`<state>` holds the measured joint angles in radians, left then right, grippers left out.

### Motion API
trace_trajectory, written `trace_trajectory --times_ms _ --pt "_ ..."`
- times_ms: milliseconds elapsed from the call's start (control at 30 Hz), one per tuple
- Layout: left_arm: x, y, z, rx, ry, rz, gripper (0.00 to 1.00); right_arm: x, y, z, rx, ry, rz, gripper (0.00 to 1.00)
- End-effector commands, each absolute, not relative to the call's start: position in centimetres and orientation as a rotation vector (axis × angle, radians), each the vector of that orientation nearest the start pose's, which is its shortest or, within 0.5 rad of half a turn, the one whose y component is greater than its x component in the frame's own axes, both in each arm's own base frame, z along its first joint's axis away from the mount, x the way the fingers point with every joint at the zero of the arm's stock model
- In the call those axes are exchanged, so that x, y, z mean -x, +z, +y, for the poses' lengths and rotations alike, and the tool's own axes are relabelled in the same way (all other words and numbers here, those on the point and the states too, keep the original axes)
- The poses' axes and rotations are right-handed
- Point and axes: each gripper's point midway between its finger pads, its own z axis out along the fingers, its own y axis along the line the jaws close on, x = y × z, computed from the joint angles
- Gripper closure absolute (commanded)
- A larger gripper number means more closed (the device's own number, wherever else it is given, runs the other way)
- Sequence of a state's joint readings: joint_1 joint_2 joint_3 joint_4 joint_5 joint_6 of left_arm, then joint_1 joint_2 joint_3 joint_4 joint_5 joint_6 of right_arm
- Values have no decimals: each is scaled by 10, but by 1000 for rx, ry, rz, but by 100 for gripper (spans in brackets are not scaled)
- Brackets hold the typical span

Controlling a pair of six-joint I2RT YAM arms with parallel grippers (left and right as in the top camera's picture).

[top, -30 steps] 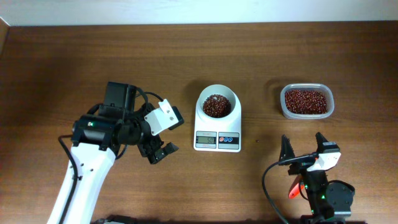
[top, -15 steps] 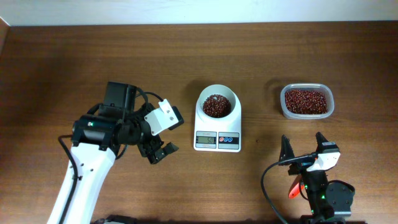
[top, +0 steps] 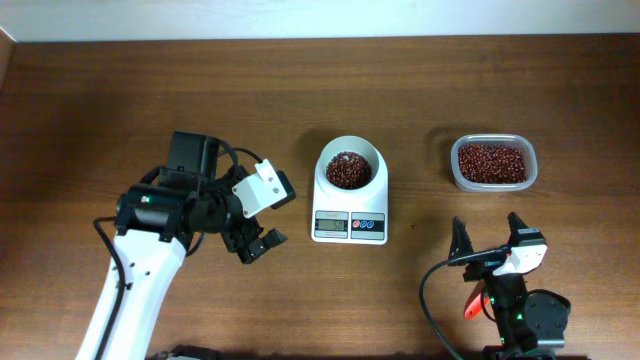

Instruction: Scoop and weigh 50g on scale

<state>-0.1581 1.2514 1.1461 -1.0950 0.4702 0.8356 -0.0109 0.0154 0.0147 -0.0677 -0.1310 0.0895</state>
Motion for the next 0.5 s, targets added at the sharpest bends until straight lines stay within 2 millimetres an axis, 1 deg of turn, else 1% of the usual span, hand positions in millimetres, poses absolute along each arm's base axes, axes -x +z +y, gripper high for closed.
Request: trace_trajectory --times_ms 0,67,233,333,467 --pt "-252 187 -120 -1338 -438 2246 1 -245 158 21 26 163 1641 1" --pt "-250 186 -120 -1338 -443 2254 1 -245 158 21 26 163 1640 1" --pt "-223 183 -115 -1352 -496 2343 1 -245 158 21 26 163 1641 1" --pt "-205 182 -98 -1312 -413 2458 1 -245 158 21 26 163 1641 1" --pt "-169 191 -92 -1313 -439 2502 1 -245 158 21 26 163 1640 1"
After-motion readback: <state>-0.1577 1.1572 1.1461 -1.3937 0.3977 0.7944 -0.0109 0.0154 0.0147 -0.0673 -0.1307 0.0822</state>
